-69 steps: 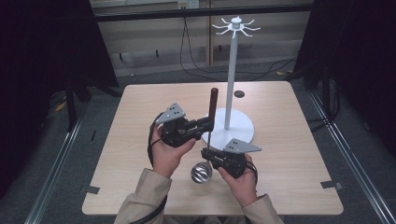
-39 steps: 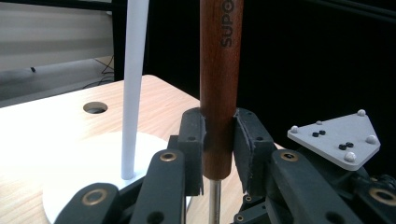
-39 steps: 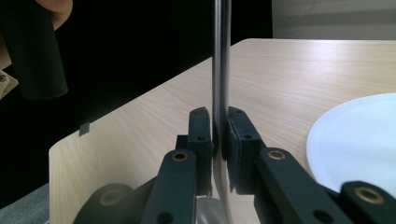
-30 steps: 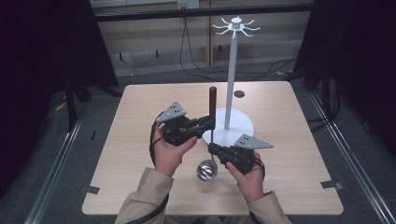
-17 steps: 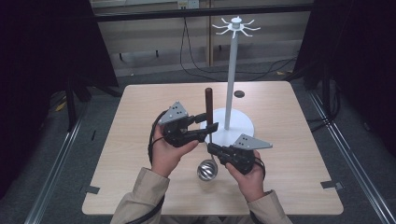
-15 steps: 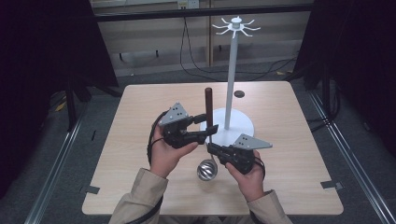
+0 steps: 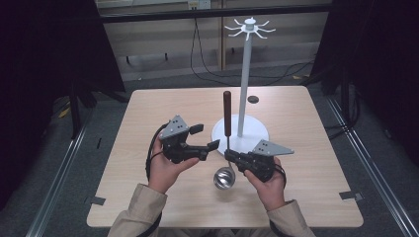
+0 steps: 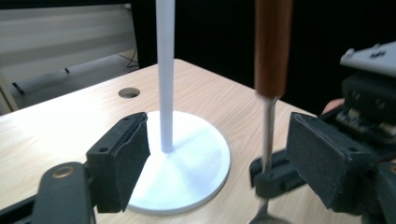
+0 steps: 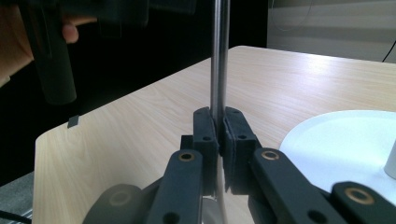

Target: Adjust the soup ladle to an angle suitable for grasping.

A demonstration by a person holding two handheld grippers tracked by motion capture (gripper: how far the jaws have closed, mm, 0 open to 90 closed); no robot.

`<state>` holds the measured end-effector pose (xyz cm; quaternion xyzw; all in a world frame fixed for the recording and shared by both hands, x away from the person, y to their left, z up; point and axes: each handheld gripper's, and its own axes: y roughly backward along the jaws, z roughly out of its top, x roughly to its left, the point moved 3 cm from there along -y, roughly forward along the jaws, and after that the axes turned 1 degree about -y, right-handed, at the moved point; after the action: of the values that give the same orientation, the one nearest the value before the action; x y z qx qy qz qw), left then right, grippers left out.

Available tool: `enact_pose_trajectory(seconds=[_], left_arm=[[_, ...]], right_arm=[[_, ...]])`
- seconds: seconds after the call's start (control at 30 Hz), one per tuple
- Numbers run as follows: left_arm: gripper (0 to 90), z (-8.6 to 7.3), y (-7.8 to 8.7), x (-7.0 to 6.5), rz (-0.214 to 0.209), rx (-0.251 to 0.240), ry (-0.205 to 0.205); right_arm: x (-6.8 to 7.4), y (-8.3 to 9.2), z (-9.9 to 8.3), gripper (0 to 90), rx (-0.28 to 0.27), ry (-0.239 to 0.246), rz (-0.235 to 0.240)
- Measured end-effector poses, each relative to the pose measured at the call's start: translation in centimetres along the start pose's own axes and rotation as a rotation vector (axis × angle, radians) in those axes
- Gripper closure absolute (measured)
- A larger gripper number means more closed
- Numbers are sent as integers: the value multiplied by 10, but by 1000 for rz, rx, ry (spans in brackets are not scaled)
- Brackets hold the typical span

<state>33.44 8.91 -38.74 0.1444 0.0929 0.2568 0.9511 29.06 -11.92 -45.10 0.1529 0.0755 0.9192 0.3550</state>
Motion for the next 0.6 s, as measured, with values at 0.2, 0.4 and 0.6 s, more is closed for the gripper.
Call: enact_pose_trajectory(seconds=[0.2, 0.4, 0.6], left_arm=[[163, -14, 1, 7, 25, 38, 9], [157, -37, 6, 16, 34, 69, 43], [141, -52, 12, 24, 57, 76, 65]], right_arm=[[-3, 4, 2, 858, -2, 0, 2], [-4, 4, 1, 857, 2, -4, 10], [-4, 3, 3, 857, -6, -11, 33]])
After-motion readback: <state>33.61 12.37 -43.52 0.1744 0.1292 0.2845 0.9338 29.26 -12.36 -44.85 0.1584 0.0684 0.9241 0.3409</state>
